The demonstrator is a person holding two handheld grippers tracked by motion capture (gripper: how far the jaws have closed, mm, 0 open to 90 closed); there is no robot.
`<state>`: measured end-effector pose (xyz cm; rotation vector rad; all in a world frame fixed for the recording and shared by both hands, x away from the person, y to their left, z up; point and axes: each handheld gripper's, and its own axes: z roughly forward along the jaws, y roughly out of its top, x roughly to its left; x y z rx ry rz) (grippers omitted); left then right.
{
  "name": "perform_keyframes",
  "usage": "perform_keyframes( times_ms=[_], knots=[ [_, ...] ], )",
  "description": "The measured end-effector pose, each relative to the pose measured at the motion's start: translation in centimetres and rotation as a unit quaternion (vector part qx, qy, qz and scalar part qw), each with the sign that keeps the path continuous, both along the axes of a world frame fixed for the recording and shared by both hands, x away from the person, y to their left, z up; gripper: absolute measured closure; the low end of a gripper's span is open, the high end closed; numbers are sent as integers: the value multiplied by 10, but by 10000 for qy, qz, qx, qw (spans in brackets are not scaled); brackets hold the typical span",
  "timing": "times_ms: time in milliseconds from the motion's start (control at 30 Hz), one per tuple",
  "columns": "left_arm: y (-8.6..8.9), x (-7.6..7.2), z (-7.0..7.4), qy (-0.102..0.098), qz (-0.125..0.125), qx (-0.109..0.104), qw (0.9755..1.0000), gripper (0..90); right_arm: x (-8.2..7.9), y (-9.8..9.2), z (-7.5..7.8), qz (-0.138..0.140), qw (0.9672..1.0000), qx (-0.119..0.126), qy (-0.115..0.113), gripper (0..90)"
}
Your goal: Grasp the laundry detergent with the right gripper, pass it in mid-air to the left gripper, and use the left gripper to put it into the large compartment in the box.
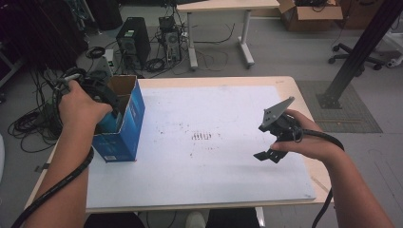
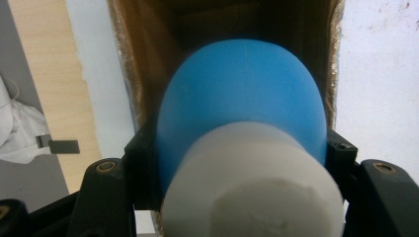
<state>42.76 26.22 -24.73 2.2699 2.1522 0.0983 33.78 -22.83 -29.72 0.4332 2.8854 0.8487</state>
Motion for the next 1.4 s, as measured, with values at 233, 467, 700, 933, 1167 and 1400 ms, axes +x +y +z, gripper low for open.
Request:
perform_keyframes(
  times_ms=[233, 467, 700, 933, 1167, 1400],
  knots=[
    [0, 2, -10, 36, -40, 37, 10000, 378, 1, 0, -1, 12, 10000, 0, 12, 26],
    [1, 4, -22, 107, -56, 95, 9999, 378, 2, 1, 0, 56, 10000, -62, 42, 26],
    [4, 6, -30, 152, -74, 63, 9998, 378, 3, 0, 1, 44, 9999, -81, 68, 26],
    [4, 8, -34, 164, -108, 57, 9998, 378, 4, 0, -2, 42, 9999, -104, 98, 26],
    [4, 9, -35, 165, -104, 51, 9998, 378, 4, 0, -4, 40, 9999, -97, 109, 27],
    [3, 10, -36, 161, -154, 89, 9997, 374, 3, -2, -5, 13, 9999, -85, 126, 26]
  ],
)
